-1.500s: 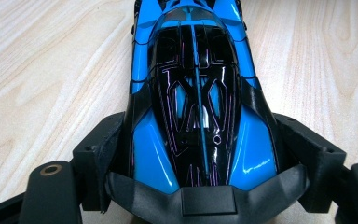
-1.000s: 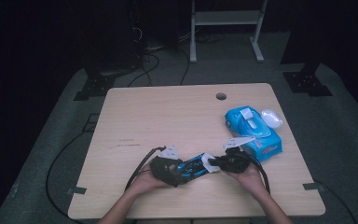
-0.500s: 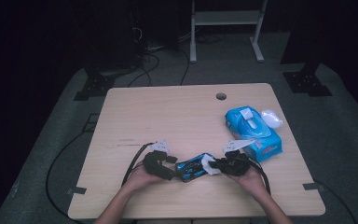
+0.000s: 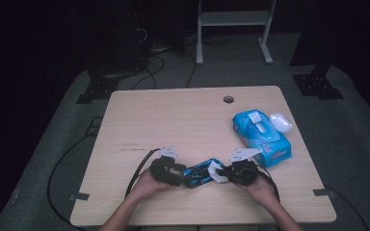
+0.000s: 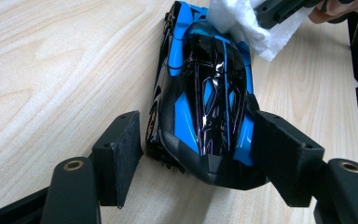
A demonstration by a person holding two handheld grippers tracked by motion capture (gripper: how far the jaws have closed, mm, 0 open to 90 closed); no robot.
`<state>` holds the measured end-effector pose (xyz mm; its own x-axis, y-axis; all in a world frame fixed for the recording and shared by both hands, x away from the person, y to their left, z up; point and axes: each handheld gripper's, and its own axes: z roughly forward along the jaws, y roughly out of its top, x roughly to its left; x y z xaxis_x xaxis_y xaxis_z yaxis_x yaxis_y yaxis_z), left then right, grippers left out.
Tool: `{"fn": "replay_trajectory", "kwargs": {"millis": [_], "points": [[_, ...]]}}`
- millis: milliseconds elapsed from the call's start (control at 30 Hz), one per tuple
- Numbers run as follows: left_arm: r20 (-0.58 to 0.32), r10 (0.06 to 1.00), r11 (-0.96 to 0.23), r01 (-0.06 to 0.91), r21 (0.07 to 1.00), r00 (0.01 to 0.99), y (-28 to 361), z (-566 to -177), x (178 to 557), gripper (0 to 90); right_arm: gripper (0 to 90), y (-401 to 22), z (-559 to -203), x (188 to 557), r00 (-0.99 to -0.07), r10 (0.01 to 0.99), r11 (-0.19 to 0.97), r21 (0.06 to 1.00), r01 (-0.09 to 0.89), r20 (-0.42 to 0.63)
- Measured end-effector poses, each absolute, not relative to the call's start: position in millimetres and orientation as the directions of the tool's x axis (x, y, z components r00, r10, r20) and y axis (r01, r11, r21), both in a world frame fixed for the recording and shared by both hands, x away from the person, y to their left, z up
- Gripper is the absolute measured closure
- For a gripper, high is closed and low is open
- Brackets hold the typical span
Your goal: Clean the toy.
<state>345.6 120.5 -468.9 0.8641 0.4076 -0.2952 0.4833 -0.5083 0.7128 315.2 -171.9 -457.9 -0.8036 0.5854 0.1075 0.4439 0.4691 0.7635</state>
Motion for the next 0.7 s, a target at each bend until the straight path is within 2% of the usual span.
{"fn": "replay_trajectory", "kwargs": {"millis": [67,300,533,633,700], "points": [[-0.299,0.413,-0.509,0.490,0.708,0.860,120,-469,345,29.6,84.6,-172,-458,312,-0.806,0.584,0.474,0.763,0.438,0.100],[-0.313,0.393,-0.512,0.489,0.706,0.865,119,-469,344,28.9,84.9,-177,-459,304,-0.809,0.577,0.465,0.769,0.438,0.112],[-0.320,0.364,-0.520,0.476,0.710,0.875,117,-469,342,32.4,85.2,-181,-461,294,-0.812,0.573,0.459,0.777,0.431,0.112],[-0.245,0.376,-0.532,0.425,0.732,0.894,115,-465,337,41.8,85.2,-181,-461,292,-0.811,0.576,0.459,0.779,0.428,0.106],[-0.231,0.377,-0.538,0.415,0.734,0.897,114,-465,335,42.8,85.2,-180,-461,290,-0.811,0.576,0.461,0.779,0.425,0.101]]}}
